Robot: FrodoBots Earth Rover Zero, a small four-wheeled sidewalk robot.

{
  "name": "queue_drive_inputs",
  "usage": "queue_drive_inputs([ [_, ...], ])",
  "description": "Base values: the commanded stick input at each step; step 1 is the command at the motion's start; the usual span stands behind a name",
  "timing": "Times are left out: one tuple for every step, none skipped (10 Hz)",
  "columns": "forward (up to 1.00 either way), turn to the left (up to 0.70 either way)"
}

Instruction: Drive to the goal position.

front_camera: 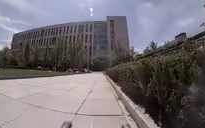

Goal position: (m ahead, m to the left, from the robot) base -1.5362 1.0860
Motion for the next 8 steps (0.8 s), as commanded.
queue_drive_inputs([
  [0.04,0.0],
  [0.04,0.0],
  [0.01,0.0],
  [0.04,0.0],
  [0.04,0.0],
  [0.03,0.0],
  [0.0,0.0],
  [0.04,0.0],
])
